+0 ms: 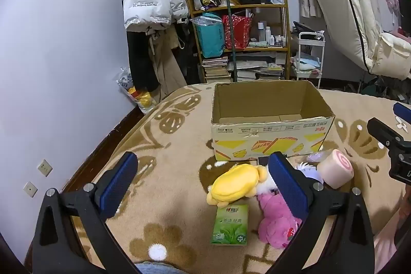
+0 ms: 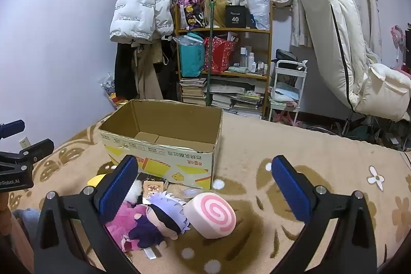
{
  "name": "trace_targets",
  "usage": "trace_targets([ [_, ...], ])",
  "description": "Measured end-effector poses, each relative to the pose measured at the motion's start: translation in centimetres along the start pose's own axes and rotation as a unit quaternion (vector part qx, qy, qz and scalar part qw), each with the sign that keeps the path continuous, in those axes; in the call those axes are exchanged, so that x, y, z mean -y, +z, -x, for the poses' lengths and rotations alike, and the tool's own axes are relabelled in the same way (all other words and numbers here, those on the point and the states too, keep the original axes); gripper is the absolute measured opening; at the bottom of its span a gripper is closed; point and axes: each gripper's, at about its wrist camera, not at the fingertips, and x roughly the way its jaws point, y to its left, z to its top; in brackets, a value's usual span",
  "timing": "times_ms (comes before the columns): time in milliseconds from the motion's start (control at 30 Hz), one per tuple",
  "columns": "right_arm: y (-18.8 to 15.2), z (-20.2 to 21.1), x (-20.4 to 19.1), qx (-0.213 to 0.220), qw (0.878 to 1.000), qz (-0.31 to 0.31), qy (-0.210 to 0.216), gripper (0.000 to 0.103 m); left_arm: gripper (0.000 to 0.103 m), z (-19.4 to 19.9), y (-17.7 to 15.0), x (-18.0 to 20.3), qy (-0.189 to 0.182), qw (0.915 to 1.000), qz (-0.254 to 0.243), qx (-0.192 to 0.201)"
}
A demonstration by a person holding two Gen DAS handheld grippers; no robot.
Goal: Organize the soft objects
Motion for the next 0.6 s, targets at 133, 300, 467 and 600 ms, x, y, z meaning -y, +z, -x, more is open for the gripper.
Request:
trace_targets([
  [133, 0.0, 0.0, 0.0, -0.001, 1.000, -0.002, 0.001, 0.103, 0.101, 0.0, 0.0, -0.1, 0.001, 1.0000, -0.002, 0.002],
  [300, 0.0, -0.1, 0.0, -0.001, 1.000, -0.002, 0.002, 0.103, 0.101, 0.0, 0.0, 0.1, 0.005, 1.0000, -0.005, 0.001],
  [467, 0.0, -0.2, 0.0, -0.003, 1.000, -0.003, 0.002, 0.103, 0.101, -0.4, -0.9, 0.4, 0.001, 1.0000, -0.006, 0.000],
  [600, 0.0, 0.0, 0.1, -0.003, 1.000, -0.006, 0.002, 0.103, 0.101, -0.5, -1.2, 0.3, 0.001, 1.0000, -0.005, 0.001],
])
